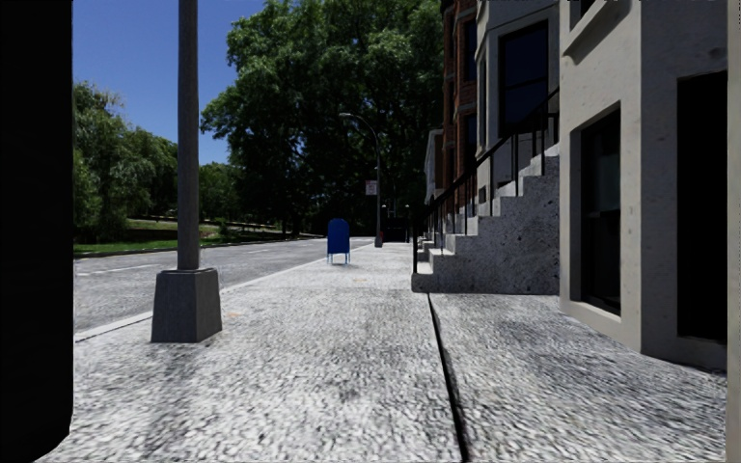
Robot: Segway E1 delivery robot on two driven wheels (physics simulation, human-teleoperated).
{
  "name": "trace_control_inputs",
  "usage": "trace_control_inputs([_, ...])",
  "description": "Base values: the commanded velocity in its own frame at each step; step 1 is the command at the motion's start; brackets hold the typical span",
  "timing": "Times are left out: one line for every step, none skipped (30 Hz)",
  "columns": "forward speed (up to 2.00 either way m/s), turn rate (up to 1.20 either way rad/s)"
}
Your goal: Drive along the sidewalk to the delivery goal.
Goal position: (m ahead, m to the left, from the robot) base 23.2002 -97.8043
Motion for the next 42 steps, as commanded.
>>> trace_control_inputs([2.0,0.0])
trace_control_inputs([2.0,0.0])
trace_control_inputs([2.0,0.0])
trace_control_inputs([2.0,0.0])
trace_control_inputs([2.0,0.0])
trace_control_inputs([2.0,0.0])
trace_control_inputs([2.0,0.0])
trace_control_inputs([2.0,0.0])
trace_control_inputs([2.0,0.01])
trace_control_inputs([2.0,0.07])
trace_control_inputs([2.0,0.15])
trace_control_inputs([2.0,0.22])
trace_control_inputs([2.0,0.3])
trace_control_inputs([2.0,0.33])
trace_control_inputs([2.0,0.35])
trace_control_inputs([2.0,0.36])
trace_control_inputs([2.0,0.36])
trace_control_inputs([2.0,0.36])
trace_control_inputs([2.0,0.36])
trace_control_inputs([2.0,0.36])
trace_control_inputs([2.0,0.36])
trace_control_inputs([2.0,0.36])
trace_control_inputs([2.0,0.36])
trace_control_inputs([2.0,0.36])
trace_control_inputs([2.0,0.35])
trace_control_inputs([2.0,0.33])
trace_control_inputs([2.0,0.28])
trace_control_inputs([2.0,0.08])
trace_control_inputs([2.0,0.0])
trace_control_inputs([2.0,0.0])
trace_control_inputs([2.0,0.0])
trace_control_inputs([2.0,0.0])
trace_control_inputs([2.0,0.0])
trace_control_inputs([2.0,0.0])
trace_control_inputs([2.0,0.0])
trace_control_inputs([2.0,0.0])
trace_control_inputs([2.0,0.0])
trace_control_inputs([2.0,0.0])
trace_control_inputs([2.0,0.0])
trace_control_inputs([2.0,0.0])
trace_control_inputs([2.0,0.0])
trace_control_inputs([2.0,0.0])
